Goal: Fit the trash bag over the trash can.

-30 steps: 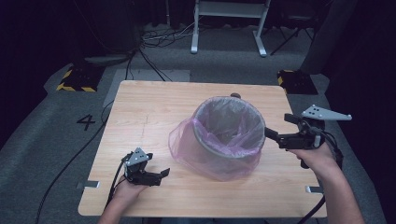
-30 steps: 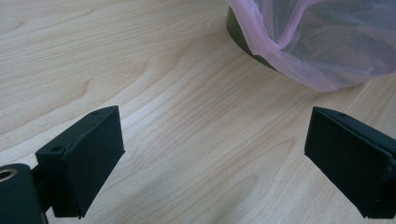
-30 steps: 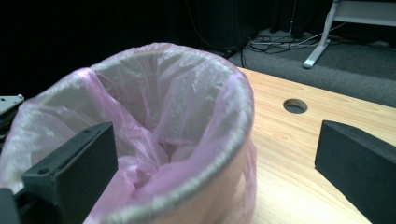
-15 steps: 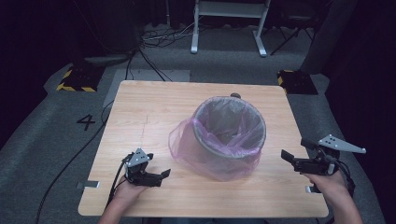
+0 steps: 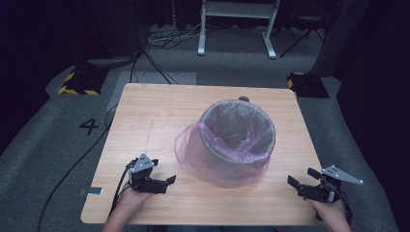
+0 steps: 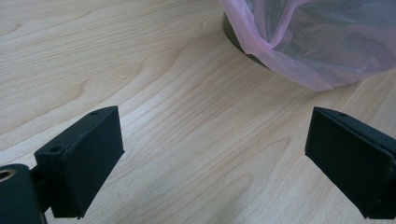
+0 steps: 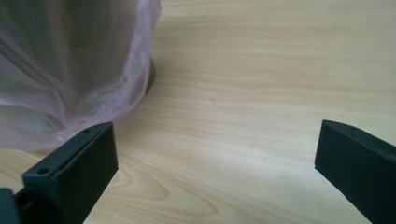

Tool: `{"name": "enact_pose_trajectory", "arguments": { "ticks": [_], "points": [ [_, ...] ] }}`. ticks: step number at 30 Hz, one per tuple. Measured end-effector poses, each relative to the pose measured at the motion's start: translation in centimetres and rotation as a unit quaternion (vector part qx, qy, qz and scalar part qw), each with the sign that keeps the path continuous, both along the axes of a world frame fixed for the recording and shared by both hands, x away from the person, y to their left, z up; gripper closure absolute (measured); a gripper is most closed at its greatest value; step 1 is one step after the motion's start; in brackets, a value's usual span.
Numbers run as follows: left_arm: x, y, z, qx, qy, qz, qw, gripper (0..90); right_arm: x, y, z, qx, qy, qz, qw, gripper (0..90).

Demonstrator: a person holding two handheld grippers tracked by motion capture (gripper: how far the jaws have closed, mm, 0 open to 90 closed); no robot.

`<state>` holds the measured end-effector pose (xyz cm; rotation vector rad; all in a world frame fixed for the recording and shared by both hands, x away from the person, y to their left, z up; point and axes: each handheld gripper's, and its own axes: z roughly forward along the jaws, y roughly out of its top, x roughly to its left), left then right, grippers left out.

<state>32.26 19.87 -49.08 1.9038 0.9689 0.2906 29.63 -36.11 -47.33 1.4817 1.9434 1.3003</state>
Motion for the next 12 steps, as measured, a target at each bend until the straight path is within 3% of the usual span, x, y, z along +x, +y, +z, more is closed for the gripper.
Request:
{"name": "enact_pose_trajectory", "arguments": {
  "ticks": [6,12],
  "points": [
    [0.0,-0.2,-0.2,0.008,0.004,-0.002,1.0,4.3,-0.6,-0.1,-2.1,-0.012,0.011,-0.02,0.9997,0.0],
    [0.2,-0.4,-0.6,0.014,0.013,0.004,0.9998,3.5,-1.1,0.3,-2.8,-0.02,0.007,-0.039,0.999,0.0]
  ]
}}
